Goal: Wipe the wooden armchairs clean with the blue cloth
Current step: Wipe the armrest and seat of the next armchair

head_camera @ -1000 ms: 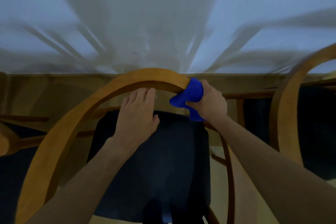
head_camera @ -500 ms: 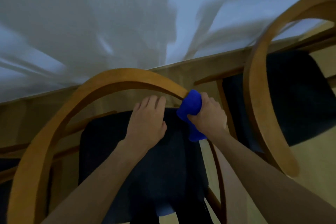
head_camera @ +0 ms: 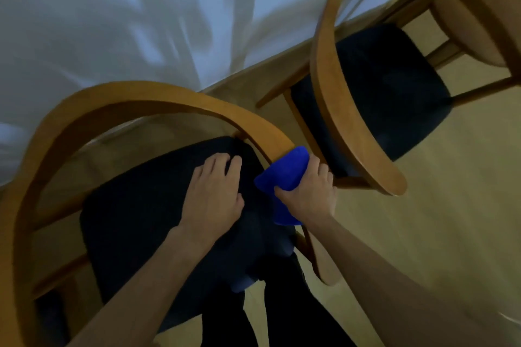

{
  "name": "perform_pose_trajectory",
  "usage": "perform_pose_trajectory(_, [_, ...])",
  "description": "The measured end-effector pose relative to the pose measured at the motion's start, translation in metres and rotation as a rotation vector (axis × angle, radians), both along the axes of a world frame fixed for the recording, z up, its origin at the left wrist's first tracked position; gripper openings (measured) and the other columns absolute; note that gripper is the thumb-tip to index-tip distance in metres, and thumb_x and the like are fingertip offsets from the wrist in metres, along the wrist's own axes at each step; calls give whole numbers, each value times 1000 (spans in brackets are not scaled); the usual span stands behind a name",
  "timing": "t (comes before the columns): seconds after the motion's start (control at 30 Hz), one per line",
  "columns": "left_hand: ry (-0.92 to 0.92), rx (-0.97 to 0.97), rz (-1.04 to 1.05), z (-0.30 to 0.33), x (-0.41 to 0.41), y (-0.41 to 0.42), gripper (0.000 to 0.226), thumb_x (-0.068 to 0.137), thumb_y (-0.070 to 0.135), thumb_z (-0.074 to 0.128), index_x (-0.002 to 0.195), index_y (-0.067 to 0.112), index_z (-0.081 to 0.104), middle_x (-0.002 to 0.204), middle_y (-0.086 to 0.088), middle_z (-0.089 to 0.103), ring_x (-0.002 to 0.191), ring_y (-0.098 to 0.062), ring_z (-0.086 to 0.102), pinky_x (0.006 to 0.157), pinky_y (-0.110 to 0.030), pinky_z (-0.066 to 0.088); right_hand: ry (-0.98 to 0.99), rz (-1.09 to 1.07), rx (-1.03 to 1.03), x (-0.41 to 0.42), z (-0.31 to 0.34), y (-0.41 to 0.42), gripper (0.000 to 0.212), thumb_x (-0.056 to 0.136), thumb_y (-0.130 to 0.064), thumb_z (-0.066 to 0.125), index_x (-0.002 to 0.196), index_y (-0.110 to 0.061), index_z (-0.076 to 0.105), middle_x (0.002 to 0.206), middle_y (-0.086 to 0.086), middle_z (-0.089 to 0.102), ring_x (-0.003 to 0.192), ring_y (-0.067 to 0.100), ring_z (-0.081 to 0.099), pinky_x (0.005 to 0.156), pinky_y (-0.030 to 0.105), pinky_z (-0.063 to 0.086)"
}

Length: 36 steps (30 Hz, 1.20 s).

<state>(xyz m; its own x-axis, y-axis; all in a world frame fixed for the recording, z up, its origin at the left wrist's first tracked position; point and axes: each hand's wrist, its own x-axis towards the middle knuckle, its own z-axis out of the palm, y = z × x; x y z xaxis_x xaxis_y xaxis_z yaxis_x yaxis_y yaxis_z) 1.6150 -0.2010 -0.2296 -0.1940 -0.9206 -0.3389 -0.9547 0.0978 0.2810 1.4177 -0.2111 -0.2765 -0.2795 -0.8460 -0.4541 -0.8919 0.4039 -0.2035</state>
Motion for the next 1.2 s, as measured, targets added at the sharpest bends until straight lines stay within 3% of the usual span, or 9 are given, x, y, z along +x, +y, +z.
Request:
perform_pose_trajectory(0.33, [88,85,-27,-10,-28,28,68,82,30,67,141,17,34,138,-7,42,132,-22,38,104,-37,38,-55,-250,122,-24,17,89,103,64,-45,81,143,-24,19,133,2,41,125,21,41,106,44,42])
perform_pose_trajectory(0.63, [179,202,-59,-24,-55,64,65,84,27,64,141,17,35,136,-5,43,128,-20,41,103,-33,38,-99,-223,185,-40,12,111,109,57,-45,85,140,-27,17,128,-2,40,118,16,39,99,35,39])
perform_pose_trajectory(0.97, [202,300,-238,-33,-79,96,70,85,26,60,146,20,27,131,1,45,119,-14,45,95,-28,41,-172,-298,147,-44,13,133,103,60,-29,84,143,-22,23,131,-2,40,119,14,39,99,31,39])
perform_pose_trajectory(1.2, [119,281,-340,-43,-81,99,73,85,30,64,146,20,25,134,-1,44,123,-17,44,100,-31,41,-204,-250,198,-53,11,136,109,64,-27,86,143,-31,11,131,0,39,119,18,43,96,34,42])
